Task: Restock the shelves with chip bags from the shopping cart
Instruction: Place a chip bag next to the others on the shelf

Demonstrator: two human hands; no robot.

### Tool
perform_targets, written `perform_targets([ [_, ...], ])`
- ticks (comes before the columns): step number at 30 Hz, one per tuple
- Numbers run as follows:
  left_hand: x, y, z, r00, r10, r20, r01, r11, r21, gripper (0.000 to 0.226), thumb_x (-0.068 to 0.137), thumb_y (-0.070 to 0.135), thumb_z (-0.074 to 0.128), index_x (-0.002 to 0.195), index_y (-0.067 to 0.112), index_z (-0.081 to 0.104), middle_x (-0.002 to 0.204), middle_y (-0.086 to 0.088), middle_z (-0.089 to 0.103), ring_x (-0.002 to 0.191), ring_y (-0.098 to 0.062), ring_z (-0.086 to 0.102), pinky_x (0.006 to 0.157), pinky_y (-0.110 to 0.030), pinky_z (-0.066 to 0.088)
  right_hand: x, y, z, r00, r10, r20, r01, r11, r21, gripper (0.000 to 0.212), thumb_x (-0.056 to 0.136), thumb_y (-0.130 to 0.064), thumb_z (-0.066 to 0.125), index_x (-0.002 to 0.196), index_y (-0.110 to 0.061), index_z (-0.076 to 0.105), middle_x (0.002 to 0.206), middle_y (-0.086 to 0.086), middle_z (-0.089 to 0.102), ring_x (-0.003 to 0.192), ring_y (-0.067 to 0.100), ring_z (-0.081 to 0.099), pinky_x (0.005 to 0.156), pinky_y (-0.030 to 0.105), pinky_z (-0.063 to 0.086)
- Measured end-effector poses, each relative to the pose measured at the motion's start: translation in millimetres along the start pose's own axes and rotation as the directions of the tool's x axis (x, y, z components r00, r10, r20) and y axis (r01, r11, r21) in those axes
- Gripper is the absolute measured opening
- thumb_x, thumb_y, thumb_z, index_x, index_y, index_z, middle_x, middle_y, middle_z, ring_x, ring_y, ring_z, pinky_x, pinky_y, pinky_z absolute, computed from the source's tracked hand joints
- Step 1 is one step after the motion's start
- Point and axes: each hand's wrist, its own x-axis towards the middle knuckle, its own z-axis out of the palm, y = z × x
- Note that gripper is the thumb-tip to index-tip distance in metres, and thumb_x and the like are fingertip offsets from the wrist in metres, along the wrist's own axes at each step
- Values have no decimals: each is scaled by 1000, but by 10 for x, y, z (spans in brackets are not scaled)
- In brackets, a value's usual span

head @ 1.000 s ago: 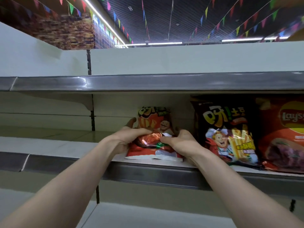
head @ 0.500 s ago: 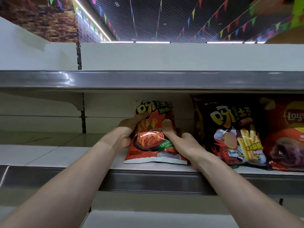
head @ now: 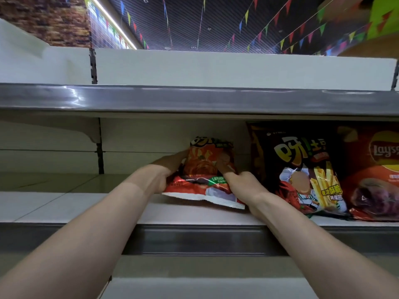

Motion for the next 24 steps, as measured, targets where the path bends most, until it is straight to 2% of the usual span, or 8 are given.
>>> perform_targets([
  [2,43,82,44,995,98,1,-98,995,1,39,97,46,49,99,10,63,88,-8,70,59,-22,65,51,-18,54,93,-73,19,999,35,-16,-35,999,-33,62,99,-55,39,131,-4,53,126,15,59,114,30,56,87,28,39],
  [6,167,223,163,994,106,14,-105,994,-29,45,94,55,49,101,15,66,104,-11,67,99,-26,64,93,-33,51,350,-152,65,998,44,34,-46,998,40,61,98,-51,45,143,-10,42,144,11,48,127,30,48,102,29,38],
  [9,332,222,224,999,46,27,-44,996,-78,45,93,47,58,115,9,65,115,-14,68,102,-29,66,93,-38,52,508,-252,84,998,69,13,-70,985,160,50,100,-39,47,140,-9,46,139,12,52,122,31,53,97,32,45],
  [11,412,207,255,998,61,13,-59,987,-149,29,96,33,59,99,6,66,88,-12,73,85,-26,66,82,-38,54,589,-309,130,997,76,-7,-70,948,311,44,99,-41,47,132,-12,54,130,11,58,114,32,58,90,35,52],
  [13,511,224,304,996,84,2,-82,976,-202,23,97,23,58,96,1,65,70,-10,70,75,-23,62,71,-35,52,662,-323,184,996,65,-61,-34,913,406,47,96,-45,46,129,-13,56,127,11,60,112,31,58,97,42,49],
  [16,558,237,435,994,112,14,-108,981,-164,35,97,27,58,120,0,61,97,-13,66,86,-26,62,78,-34,51,771,-292,215,984,56,-171,30,886,463,53,95,-48,47,137,-15,51,134,11,55,119,30,53,105,42,43],
  [21,753,67,519,991,125,49,-115,978,-173,55,90,52,59,123,8,63,116,-15,67,104,-31,65,97,-44,51,883,-187,166,972,30,-233,70,910,410,56,98,-47,47,145,-17,40,145,9,45,131,28,43,105,35,35],
  [24,818,21,534,985,164,43,-155,973,-174,56,92,52,57,124,7,62,116,-16,67,102,-31,66,95,-42,52,914,-169,150,969,34,-243,73,906,417,58,97,-48,47,146,-19,38,146,8,44,132,28,42,105,35,35],
])
